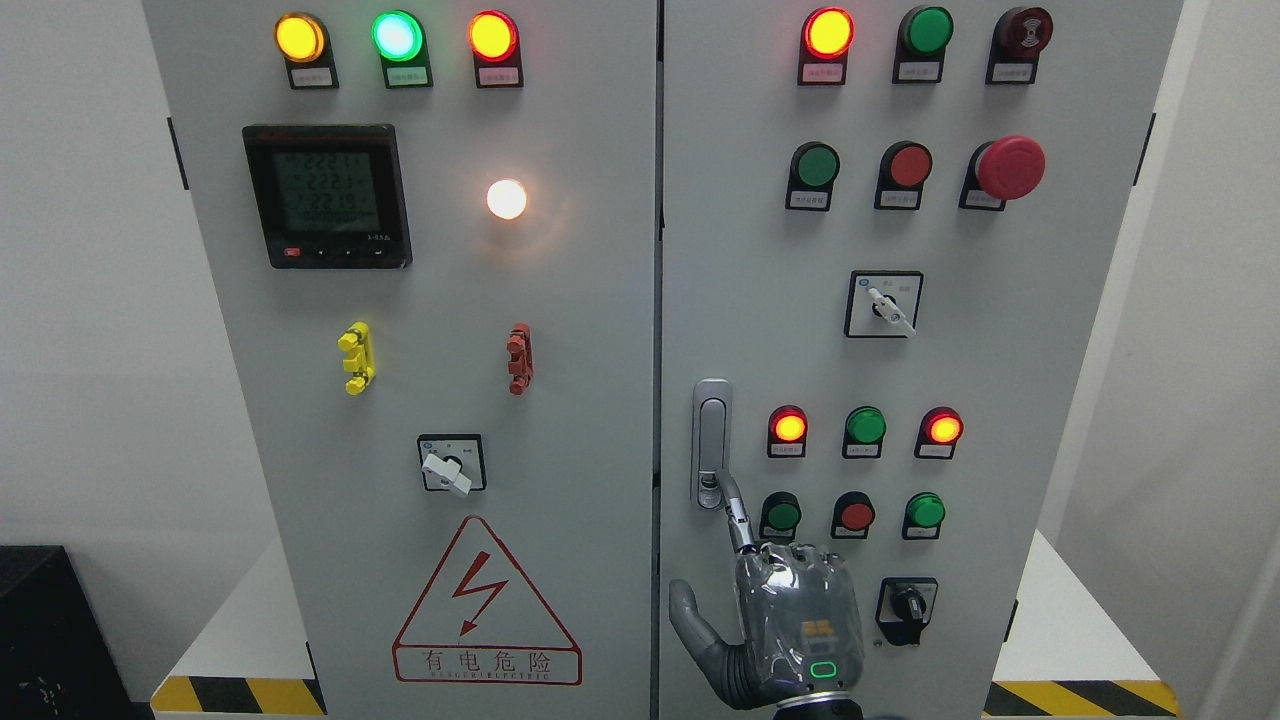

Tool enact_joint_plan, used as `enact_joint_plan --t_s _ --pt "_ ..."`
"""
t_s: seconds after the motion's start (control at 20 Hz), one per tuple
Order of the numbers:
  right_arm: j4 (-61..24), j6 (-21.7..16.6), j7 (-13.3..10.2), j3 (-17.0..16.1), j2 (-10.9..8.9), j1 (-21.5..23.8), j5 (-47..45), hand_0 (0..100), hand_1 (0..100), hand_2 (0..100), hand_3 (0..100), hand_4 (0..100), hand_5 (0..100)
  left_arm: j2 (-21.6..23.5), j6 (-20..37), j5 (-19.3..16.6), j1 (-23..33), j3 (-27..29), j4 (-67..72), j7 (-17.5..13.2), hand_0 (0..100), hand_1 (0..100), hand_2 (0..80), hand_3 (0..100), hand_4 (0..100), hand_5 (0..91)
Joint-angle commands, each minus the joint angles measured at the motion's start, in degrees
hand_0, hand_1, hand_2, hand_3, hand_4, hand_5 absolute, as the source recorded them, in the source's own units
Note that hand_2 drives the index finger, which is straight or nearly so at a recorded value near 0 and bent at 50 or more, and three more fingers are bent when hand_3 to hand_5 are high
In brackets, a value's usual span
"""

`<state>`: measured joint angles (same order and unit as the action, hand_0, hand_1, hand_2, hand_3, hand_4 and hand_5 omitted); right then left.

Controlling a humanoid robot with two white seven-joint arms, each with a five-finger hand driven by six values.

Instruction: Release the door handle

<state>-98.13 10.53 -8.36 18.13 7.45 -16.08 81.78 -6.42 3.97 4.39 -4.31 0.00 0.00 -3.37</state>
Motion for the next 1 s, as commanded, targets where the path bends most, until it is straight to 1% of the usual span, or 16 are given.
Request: enact_joint_plan --t_s 0.0,0.25,0.4,0.5,0.75,0.95 --pt "0.0 -0.2 0.3 0.1 -0.06 0.7 0.0 37 32 0 100 95 97 0.0 0.0 0.0 0.0 -1.2 -1.1 0.0 0 0 2.3 9 1 0.0" --pt "0.3 -0.2 0.3 0.8 -0.06 0.8 0.2 37 32 0 100 100 98 0.0 0.0 0.0 0.0 -1.2 -1.1 0.0 0 0 2.2 9 1 0.0" --pt "0.5 -0.2 0.6 1.0 -0.15 0.7 0.2 37 32 0 100 100 98 0.0 0.0 0.0 0.0 -1.2 -1.1 0.0 0 0 2.4 9 1 0.0" --pt "0.7 -0.2 2.1 0.9 -0.15 0.8 0.3 37 32 0 100 99 98 0.0 0.0 0.0 0.0 -1.2 -1.1 0.0 0 0 2.4 9 1 0.0" --pt "0.7 -0.1 2.2 0.9 -0.07 0.7 0.4 36 32 0 100 98 98 0.0 0.0 0.0 0.0 -1.2 -1.1 0.0 0 0 2.4 9 1 0.0" --pt "0.7 0.1 2.3 0.9 -0.06 0.8 0.4 36 32 0 100 99 98 0.0 0.0 0.0 0.0 -1.2 -1.1 0.0 0 0 2.3 9 1 0.0"
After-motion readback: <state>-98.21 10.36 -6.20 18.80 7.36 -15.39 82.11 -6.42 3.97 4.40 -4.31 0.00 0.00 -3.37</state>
